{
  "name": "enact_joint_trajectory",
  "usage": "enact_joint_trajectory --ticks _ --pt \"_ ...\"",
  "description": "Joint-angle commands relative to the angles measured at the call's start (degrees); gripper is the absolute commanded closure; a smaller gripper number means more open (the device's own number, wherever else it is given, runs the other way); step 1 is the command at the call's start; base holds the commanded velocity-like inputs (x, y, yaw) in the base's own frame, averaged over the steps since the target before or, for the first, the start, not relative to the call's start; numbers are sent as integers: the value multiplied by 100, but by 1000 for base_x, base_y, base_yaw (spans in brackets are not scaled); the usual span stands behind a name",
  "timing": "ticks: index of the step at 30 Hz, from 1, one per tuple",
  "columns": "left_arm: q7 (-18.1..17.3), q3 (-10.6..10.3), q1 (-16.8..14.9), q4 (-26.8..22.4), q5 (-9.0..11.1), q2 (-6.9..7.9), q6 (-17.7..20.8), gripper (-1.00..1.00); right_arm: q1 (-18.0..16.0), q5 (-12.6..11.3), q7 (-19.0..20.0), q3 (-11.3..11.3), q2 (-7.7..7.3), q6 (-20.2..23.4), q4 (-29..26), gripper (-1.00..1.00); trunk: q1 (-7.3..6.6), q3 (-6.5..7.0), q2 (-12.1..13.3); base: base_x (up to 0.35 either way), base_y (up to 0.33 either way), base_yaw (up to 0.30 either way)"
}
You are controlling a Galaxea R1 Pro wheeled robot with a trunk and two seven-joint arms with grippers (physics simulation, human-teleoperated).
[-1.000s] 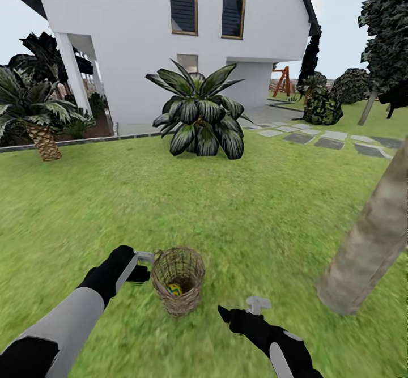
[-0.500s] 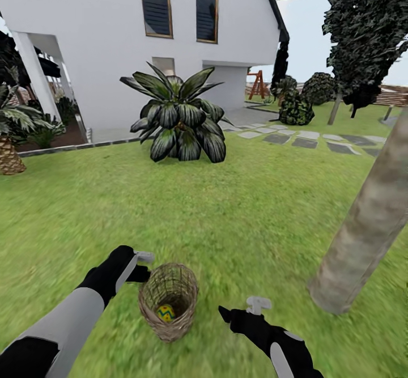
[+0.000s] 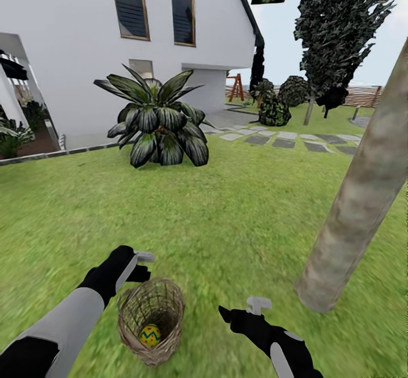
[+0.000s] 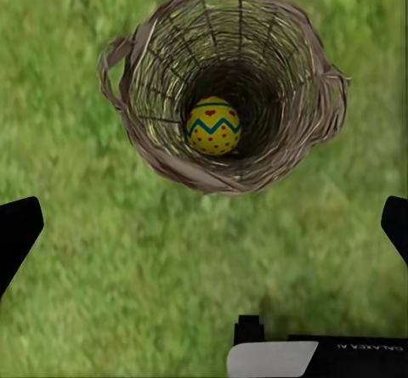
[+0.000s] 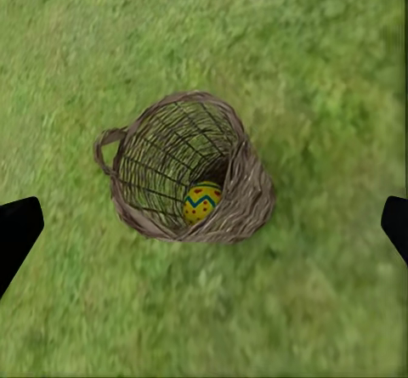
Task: Take the three Easter eggs out of the wicker basket on the lawn in the garden, then place them on the lawn next to a single tree (choose any tree) so that all three eggs are next to the same tree and none are left in the basket.
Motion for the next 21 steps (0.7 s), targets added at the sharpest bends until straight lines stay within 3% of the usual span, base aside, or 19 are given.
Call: enact_joint_trajectory --ticks 1,21 --pt "52 -44 -5 -8 64 8 21 -100 -4 -7 10 -7 2 28 -6 -100 4 -12 -13 29 0 -65" --pt "57 -39 -5 -8 62 9 20 -100 -4 -10 9 -17 2 24 -9 -100 4 16 -13 74 17 -53"
